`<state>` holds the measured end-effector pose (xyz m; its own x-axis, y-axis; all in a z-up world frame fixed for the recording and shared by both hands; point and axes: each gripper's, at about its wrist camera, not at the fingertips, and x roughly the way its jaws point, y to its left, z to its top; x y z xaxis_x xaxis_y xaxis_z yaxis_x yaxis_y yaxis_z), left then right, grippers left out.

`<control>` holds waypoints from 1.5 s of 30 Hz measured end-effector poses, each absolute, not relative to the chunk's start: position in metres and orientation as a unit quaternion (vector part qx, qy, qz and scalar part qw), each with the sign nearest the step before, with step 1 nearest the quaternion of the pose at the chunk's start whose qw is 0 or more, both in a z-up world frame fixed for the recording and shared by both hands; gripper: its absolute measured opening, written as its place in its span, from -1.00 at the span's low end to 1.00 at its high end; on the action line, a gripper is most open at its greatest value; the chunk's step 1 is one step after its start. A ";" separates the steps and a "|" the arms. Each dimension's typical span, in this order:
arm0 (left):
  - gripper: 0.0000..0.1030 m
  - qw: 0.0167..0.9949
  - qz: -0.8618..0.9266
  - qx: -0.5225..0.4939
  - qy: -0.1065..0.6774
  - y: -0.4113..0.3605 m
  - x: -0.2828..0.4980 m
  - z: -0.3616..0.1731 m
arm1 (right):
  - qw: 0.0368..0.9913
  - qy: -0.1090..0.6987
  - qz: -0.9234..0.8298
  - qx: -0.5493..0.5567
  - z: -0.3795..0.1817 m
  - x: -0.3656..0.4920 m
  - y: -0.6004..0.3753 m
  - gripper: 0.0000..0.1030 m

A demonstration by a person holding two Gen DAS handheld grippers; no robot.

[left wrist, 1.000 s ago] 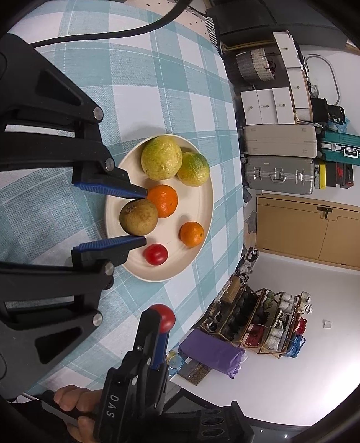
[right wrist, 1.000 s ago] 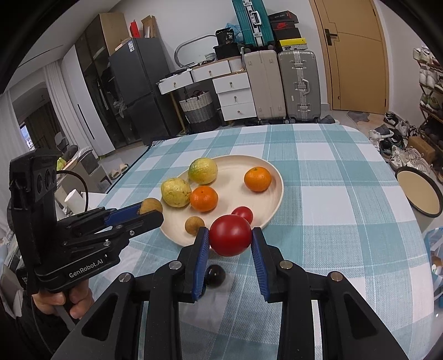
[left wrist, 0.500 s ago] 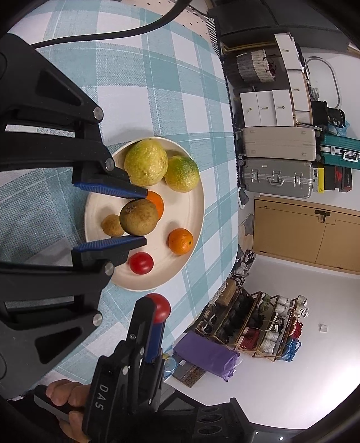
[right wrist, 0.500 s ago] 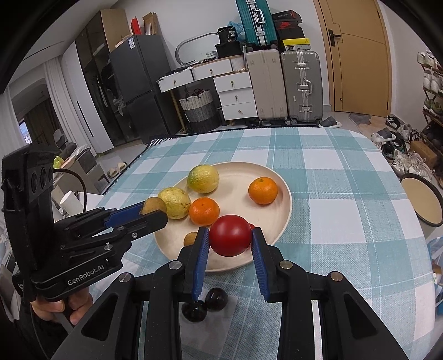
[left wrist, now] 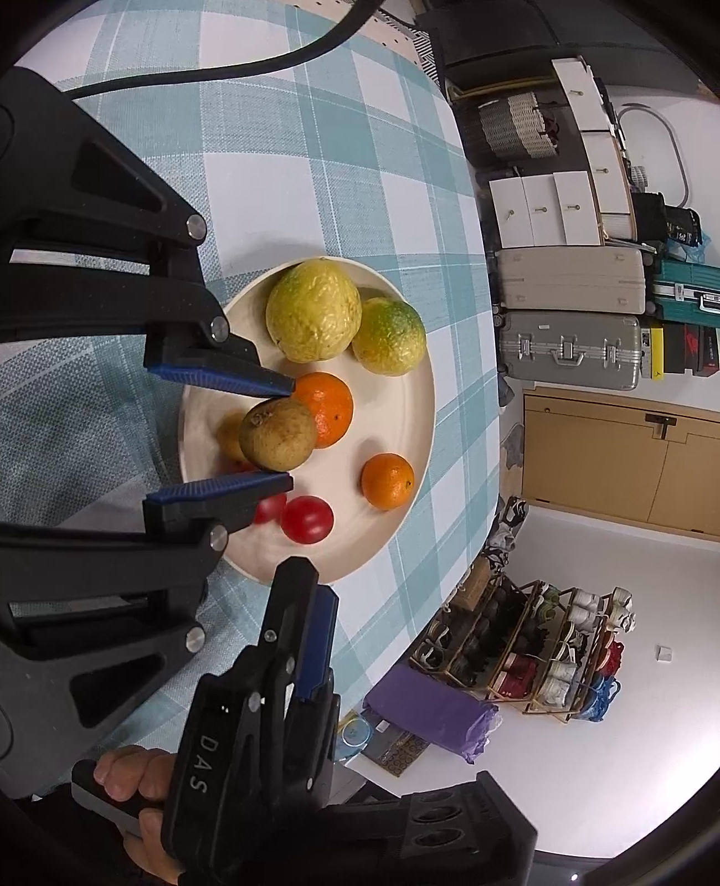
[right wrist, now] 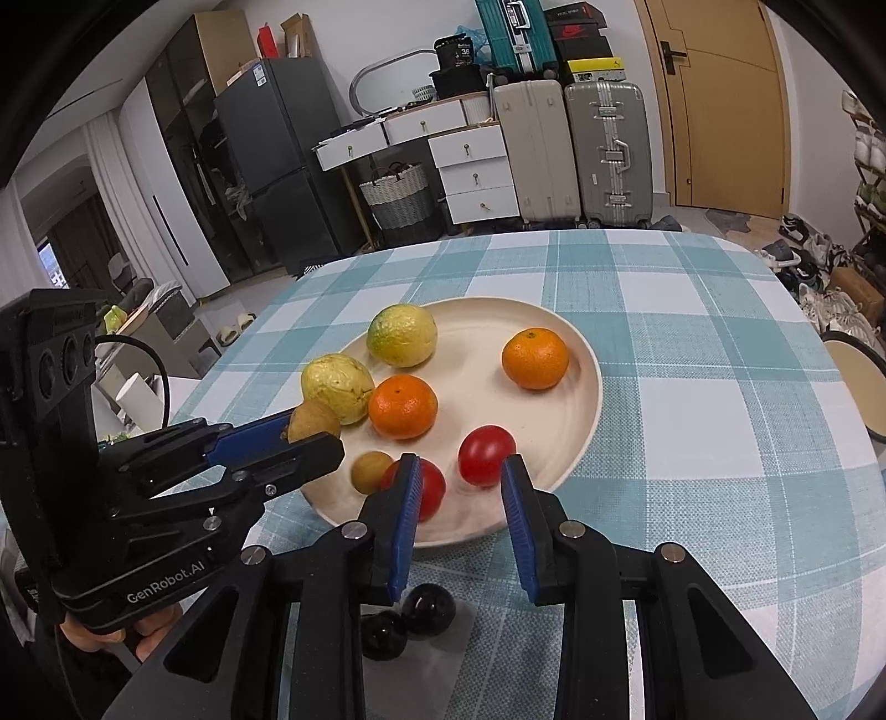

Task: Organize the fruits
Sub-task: 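Carry the small pear and red tomato over the cream plate, then lower the pear and tomato onto the plate and open both tools, then move both tools toward the two dark purple plums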

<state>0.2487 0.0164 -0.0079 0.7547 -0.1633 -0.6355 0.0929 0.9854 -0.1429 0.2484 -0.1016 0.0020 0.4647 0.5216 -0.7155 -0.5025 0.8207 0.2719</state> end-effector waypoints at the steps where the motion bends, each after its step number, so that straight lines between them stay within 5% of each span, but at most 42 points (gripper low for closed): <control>1: -0.53 0.935 -0.068 -0.051 0.344 0.016 0.249 -0.008 | 0.855 0.423 0.299 0.010 0.002 0.248 -0.101 -0.39; 12: -0.41 0.933 -0.059 -0.049 0.351 0.018 0.247 -0.011 | 0.861 0.419 0.287 0.007 0.003 0.239 -0.112 -0.26; 18: 0.56 0.941 -0.041 -0.049 0.333 0.023 0.228 -0.005 | 0.864 0.417 0.282 0.002 0.001 0.225 -0.122 0.07; 23: 0.68 0.944 -0.028 -0.052 0.323 0.025 0.207 0.000 | 0.872 0.404 0.278 -0.003 0.006 0.213 -0.131 0.66; 28: 0.98 0.947 -0.028 -0.036 0.317 0.014 0.186 0.004 | 0.882 0.393 0.261 -0.012 0.011 0.204 -0.138 0.95; 45: 0.98 0.941 -0.038 -0.031 0.335 -0.016 0.148 -0.006 | 0.883 0.391 0.260 -0.004 0.017 0.167 -0.165 0.99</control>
